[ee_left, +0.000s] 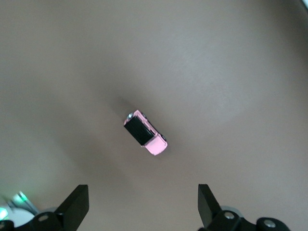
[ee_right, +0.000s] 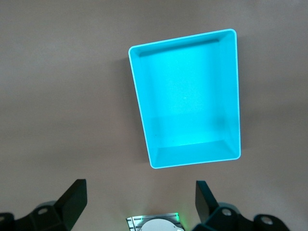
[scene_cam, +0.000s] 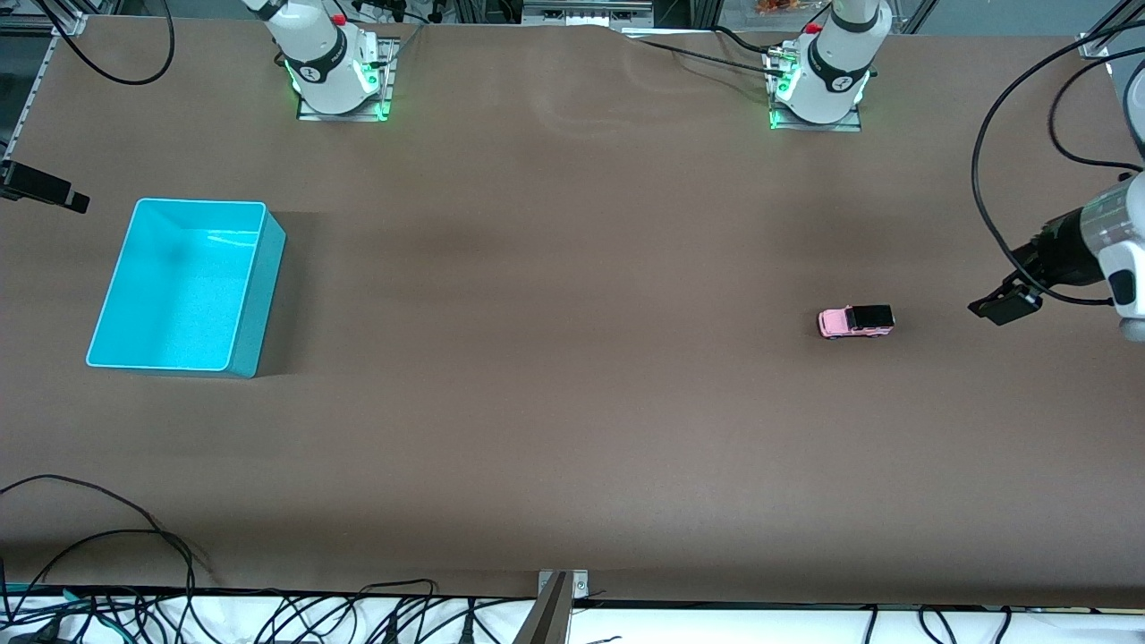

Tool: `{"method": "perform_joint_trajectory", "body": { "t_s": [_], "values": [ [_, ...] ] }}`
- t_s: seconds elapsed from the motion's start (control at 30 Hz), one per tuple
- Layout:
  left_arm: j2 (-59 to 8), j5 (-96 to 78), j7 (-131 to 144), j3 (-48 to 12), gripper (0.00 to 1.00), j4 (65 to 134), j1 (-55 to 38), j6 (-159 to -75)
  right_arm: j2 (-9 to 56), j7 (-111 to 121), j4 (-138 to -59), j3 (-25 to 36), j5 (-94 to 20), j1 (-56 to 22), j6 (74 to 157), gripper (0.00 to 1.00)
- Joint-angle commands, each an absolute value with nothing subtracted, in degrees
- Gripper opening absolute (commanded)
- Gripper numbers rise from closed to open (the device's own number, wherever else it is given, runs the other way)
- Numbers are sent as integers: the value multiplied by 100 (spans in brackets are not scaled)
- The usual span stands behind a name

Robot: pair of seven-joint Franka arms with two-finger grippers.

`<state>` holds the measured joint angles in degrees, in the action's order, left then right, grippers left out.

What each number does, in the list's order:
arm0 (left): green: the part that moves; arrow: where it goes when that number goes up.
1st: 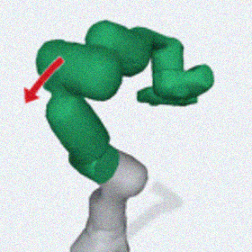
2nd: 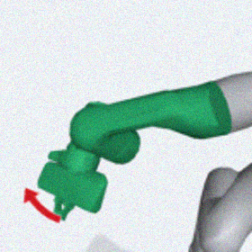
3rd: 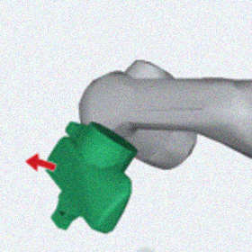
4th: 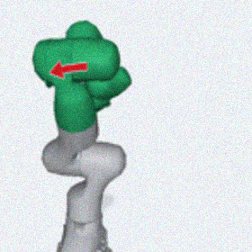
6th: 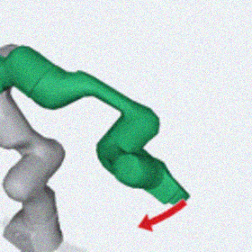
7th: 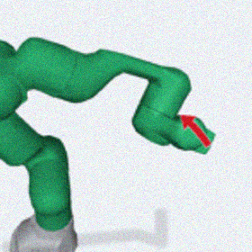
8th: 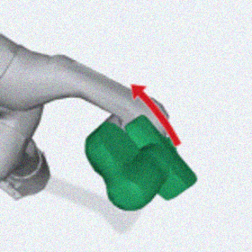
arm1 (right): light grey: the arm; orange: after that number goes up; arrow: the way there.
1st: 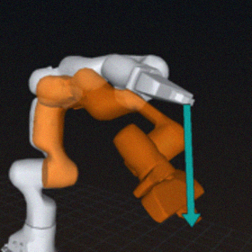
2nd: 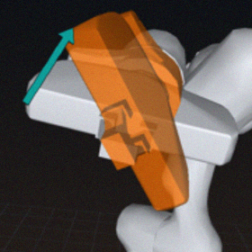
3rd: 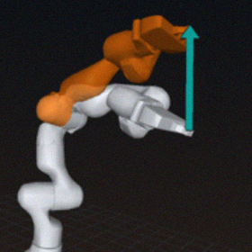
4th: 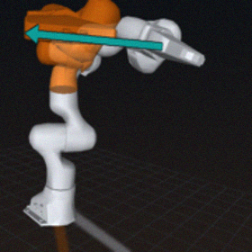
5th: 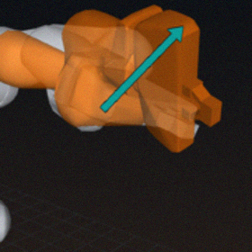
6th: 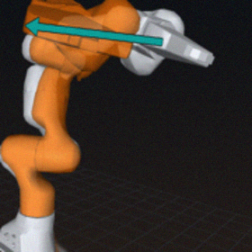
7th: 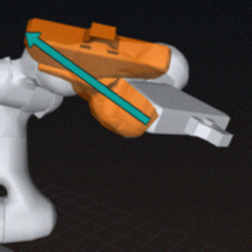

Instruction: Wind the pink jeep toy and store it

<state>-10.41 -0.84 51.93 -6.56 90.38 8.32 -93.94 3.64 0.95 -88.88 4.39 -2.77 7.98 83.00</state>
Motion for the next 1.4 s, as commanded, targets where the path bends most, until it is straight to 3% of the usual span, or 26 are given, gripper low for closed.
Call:
{"method": "perform_joint_trajectory", "body": {
  "t_s": [0.0,0.33,0.73,1.37],
  "values": [
    [-932,-325,6256,-668,100,9412,888,-9632,404,79,-8771,457,-378,835,8271,100],
    [-501,-264,7330,-677,100,10871,888,-10862,404,79,-8780,448,-387,826,8227,100],
    [-580,-246,8270,-677,100,12119,984,-12532,422,88,-8780,404,-378,800,8139,100],
    [-1371,-237,8771,-677,100,12973,984,-14396,422,97,-8780,378,-387,782,8200,100]
  ]
}}
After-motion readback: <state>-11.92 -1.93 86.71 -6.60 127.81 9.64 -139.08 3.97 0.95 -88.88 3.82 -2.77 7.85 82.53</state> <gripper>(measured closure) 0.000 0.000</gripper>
